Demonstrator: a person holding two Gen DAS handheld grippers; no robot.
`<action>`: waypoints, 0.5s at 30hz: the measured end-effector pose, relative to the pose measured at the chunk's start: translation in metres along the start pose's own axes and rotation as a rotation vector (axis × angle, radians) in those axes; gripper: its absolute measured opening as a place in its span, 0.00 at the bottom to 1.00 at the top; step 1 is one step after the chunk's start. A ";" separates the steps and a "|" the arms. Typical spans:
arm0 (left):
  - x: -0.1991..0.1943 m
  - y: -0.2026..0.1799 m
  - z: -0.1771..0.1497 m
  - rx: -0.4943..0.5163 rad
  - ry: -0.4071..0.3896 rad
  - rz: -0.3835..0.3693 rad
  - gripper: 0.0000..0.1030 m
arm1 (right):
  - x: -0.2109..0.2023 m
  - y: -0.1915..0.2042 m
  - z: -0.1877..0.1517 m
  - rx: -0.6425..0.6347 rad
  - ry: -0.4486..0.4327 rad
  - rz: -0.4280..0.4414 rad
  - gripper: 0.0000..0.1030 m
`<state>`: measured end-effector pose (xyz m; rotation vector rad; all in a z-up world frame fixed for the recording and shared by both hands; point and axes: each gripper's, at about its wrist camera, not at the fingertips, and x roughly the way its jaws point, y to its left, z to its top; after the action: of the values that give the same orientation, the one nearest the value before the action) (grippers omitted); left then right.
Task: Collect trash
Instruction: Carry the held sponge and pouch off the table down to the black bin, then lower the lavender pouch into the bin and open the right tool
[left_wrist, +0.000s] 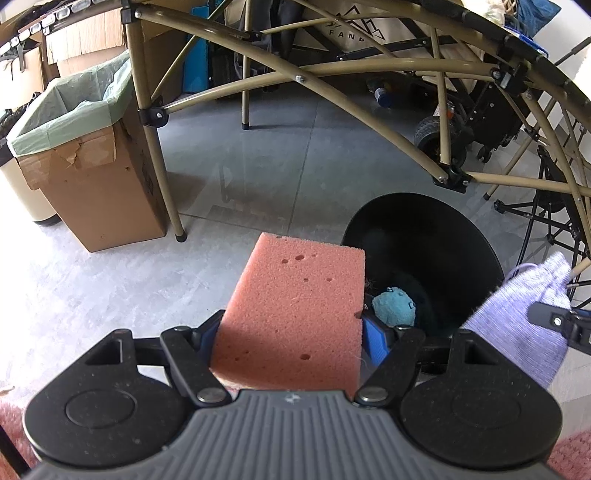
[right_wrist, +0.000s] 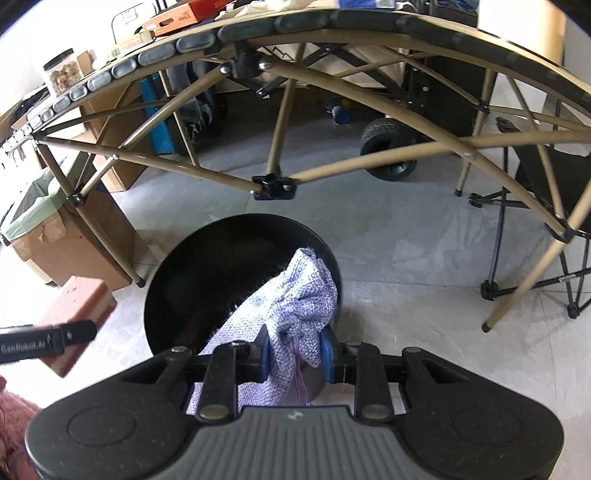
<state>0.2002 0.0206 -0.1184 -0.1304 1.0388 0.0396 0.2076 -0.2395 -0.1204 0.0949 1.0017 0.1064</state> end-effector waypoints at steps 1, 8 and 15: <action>0.001 0.001 0.001 -0.003 0.000 0.001 0.72 | 0.003 0.003 0.003 -0.003 0.003 0.002 0.25; 0.009 0.008 0.010 -0.022 0.000 0.006 0.72 | 0.030 0.023 0.026 -0.016 0.026 0.004 0.25; 0.016 0.016 0.017 -0.040 0.006 0.015 0.72 | 0.054 0.037 0.041 -0.018 0.055 -0.007 0.25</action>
<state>0.2213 0.0379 -0.1247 -0.1589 1.0453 0.0740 0.2694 -0.1966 -0.1390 0.0726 1.0562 0.1125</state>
